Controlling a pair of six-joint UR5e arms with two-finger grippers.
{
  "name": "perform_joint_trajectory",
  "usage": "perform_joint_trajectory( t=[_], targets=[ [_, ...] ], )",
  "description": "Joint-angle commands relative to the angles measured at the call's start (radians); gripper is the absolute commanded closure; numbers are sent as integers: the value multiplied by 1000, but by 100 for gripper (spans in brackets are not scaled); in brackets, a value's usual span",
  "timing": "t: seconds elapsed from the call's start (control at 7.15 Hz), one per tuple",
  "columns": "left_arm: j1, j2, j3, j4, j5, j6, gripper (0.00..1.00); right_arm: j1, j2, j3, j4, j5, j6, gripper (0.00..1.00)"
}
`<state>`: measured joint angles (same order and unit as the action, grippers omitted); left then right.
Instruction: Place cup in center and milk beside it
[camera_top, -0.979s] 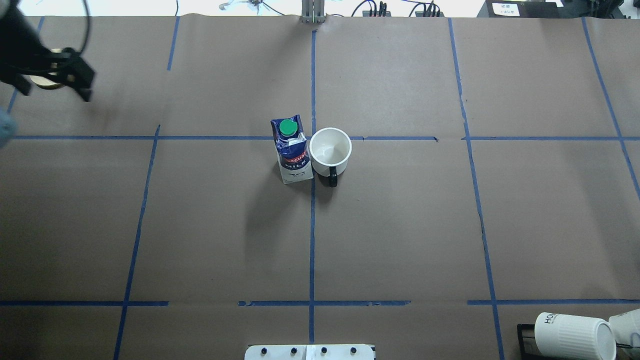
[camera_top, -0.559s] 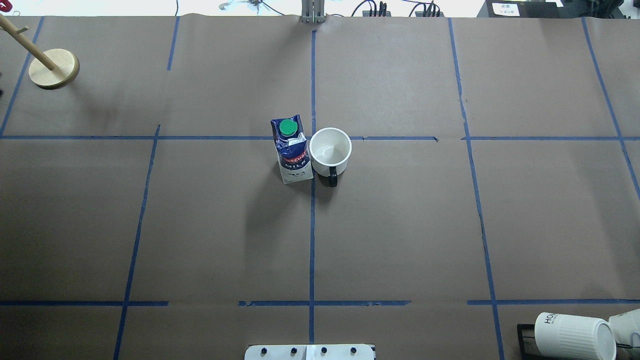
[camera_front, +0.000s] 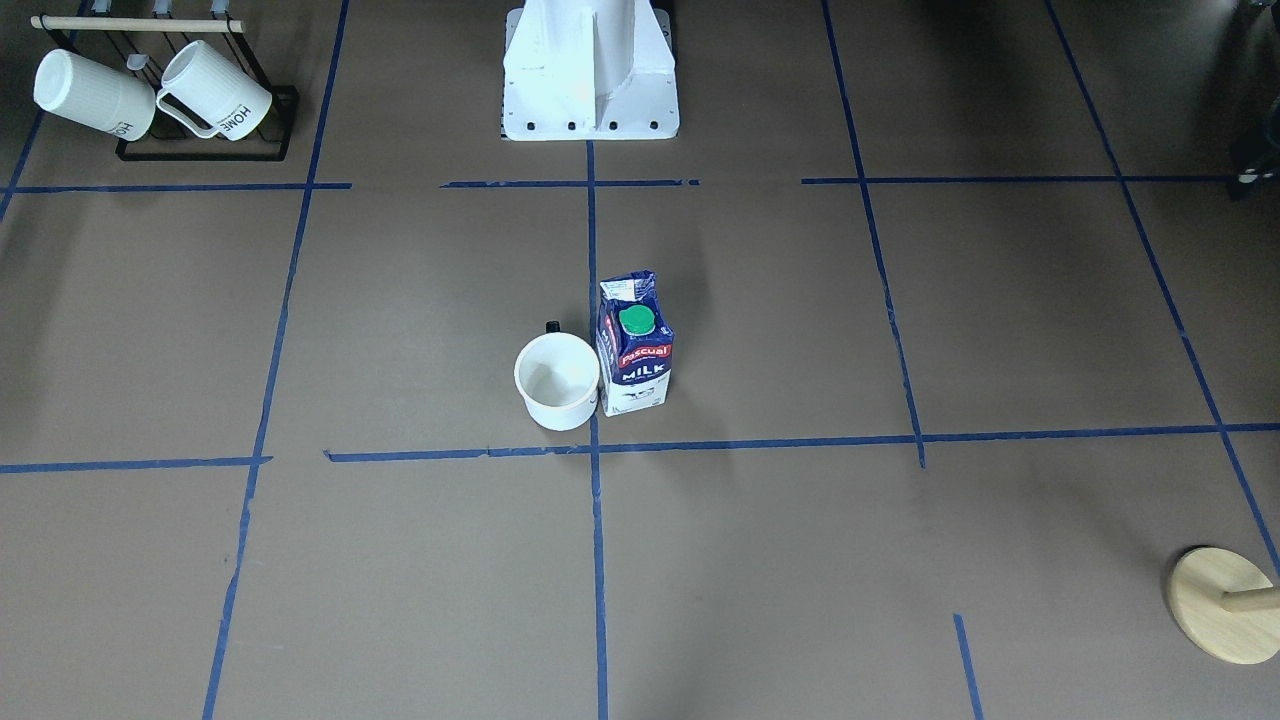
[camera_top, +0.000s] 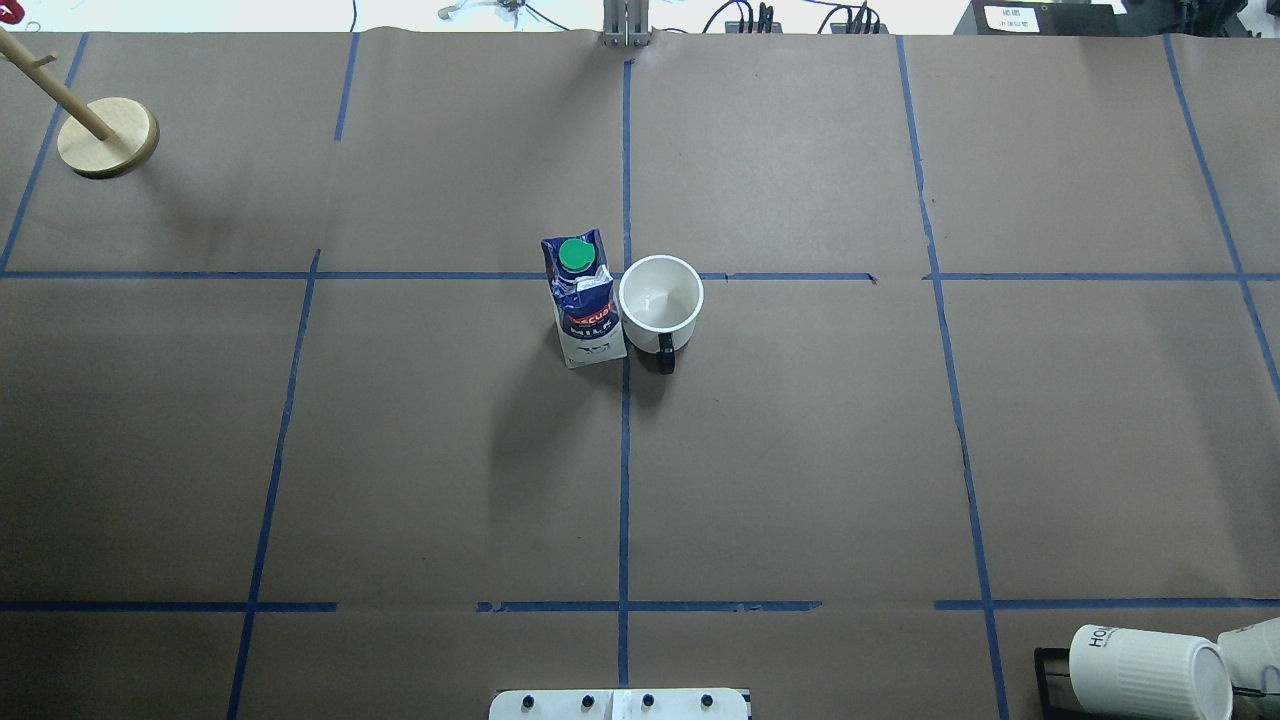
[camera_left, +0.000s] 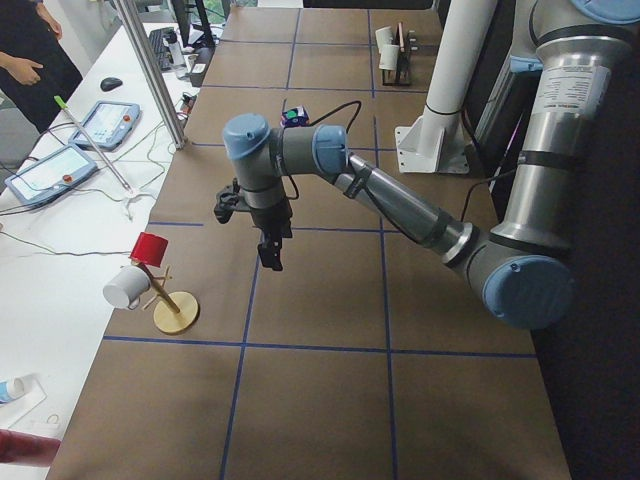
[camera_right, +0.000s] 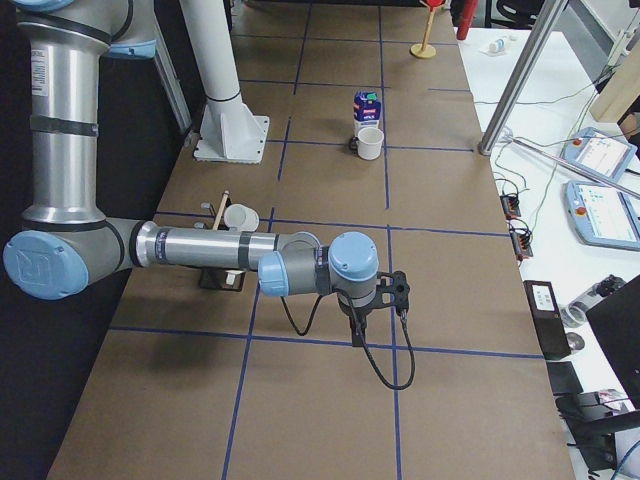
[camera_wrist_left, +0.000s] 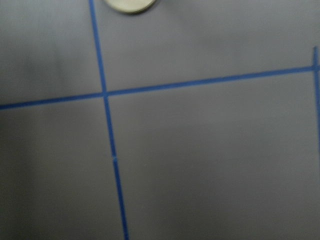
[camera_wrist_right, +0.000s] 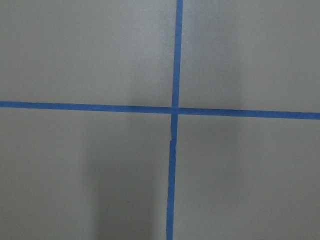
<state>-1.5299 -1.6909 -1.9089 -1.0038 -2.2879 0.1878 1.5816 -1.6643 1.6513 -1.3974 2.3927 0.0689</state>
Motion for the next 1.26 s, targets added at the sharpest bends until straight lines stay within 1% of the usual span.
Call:
perform_joint_trajectory(
  t=[0.0,0.14,0.28,0.42,0.56,0.84,0.98,1.12],
  targets=[
    [-44,98,175,-298,-25,58,0,0,-3,-1,0,5,0,0],
    [-44,102,267,-393,-30,35,0,0,-3,-1,1,5,0,0],
    [-44,102,328,-450,-30,21,0,0,-2,-1,1,5,0,0],
    [-44,103,341,-473,-30,1,0,0,-2,-1,1,3,0,0],
    [-44,103,338,-475,-31,-31,0,0,-2,-1,1,3,0,0],
    [-47,108,335,-473,-33,-36,0,0,-3,-2,1,3,0,0],
    [-55,108,335,-470,-66,-37,0,0,-6,-2,1,5,0,0],
    [-55,106,337,-470,-70,-36,0,0,-6,-2,1,3,0,0]
  ],
)
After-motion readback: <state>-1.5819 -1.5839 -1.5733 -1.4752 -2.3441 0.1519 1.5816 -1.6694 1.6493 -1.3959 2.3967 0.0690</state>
